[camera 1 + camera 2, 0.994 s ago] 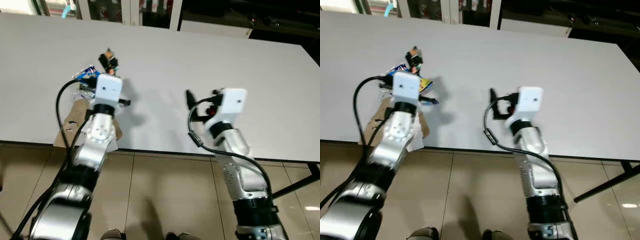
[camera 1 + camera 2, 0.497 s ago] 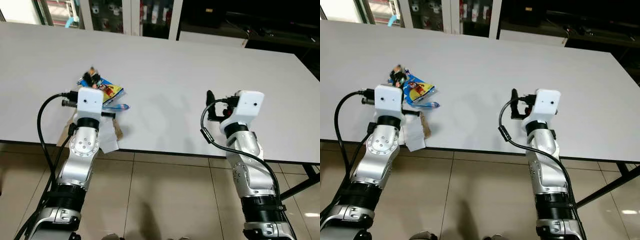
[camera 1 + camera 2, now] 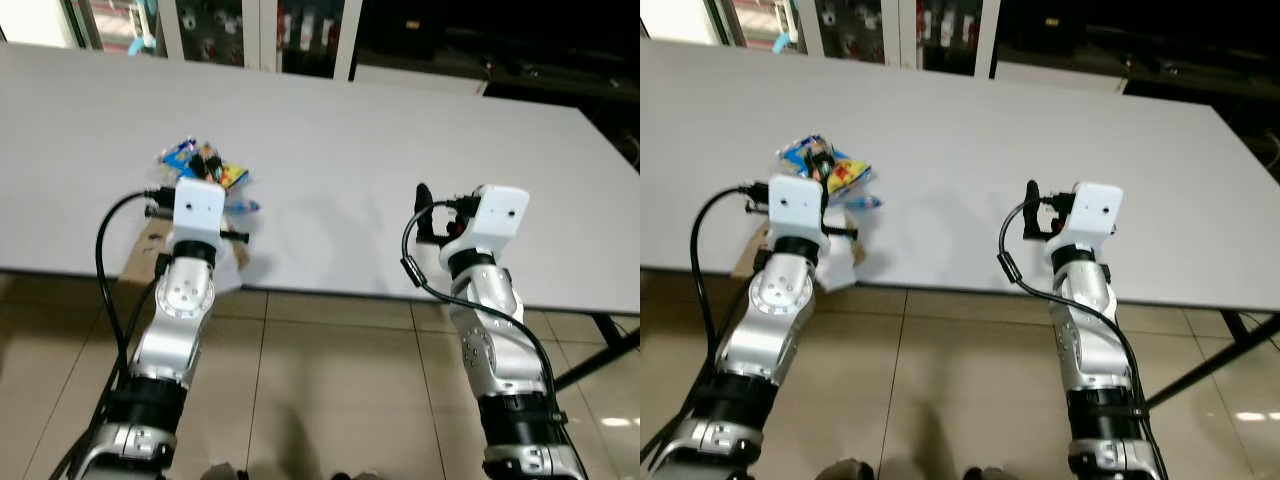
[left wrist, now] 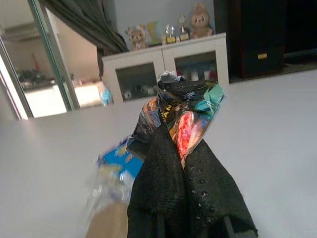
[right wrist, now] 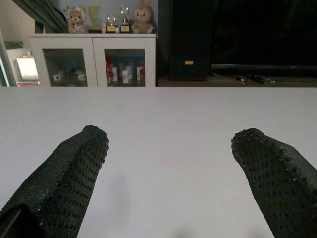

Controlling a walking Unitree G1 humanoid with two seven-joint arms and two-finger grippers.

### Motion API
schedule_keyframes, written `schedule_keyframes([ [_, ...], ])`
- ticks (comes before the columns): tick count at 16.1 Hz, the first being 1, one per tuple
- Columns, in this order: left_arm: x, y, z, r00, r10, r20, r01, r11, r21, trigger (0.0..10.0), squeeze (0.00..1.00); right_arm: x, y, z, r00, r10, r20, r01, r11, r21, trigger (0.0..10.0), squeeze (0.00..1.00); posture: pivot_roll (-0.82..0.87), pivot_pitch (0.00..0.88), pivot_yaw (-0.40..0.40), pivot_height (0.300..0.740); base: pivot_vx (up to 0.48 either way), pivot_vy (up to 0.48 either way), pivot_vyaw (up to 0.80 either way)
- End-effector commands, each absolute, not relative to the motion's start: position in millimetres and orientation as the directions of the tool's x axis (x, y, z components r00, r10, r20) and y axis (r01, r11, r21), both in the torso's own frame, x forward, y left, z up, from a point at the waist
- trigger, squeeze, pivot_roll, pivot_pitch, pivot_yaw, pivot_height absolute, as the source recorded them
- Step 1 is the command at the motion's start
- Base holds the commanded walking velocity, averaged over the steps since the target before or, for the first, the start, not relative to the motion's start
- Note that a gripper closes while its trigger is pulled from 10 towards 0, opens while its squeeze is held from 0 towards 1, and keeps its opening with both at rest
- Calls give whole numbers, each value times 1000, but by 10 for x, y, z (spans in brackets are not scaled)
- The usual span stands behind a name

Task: Picking trash to rubbish bin

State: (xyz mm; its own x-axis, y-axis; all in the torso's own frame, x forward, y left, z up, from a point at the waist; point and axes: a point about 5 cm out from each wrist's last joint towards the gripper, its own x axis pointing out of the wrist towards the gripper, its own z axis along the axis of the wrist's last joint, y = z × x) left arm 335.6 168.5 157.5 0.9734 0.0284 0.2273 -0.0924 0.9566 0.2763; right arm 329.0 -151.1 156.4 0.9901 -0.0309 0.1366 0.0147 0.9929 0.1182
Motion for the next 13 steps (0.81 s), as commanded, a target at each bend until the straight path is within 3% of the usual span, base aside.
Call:
schedule_keyframes([
  [1, 3347, 1635, 1630, 970, 2, 243, -73, 956, 284, 10000, 0, 3290, -1557, 1558, 989, -50, 137, 34, 993, 116, 10000, 0, -46, 0, -97, 740, 0, 0, 0],
  [13, 3318, 1625, 1594, 976, 0, 218, -65, 955, 289, 10000, 0, 3268, -1540, 1518, 993, -34, 111, 20, 992, 123, 10000, 0, -57, 0, -98, 740, 0, 0, 0],
])
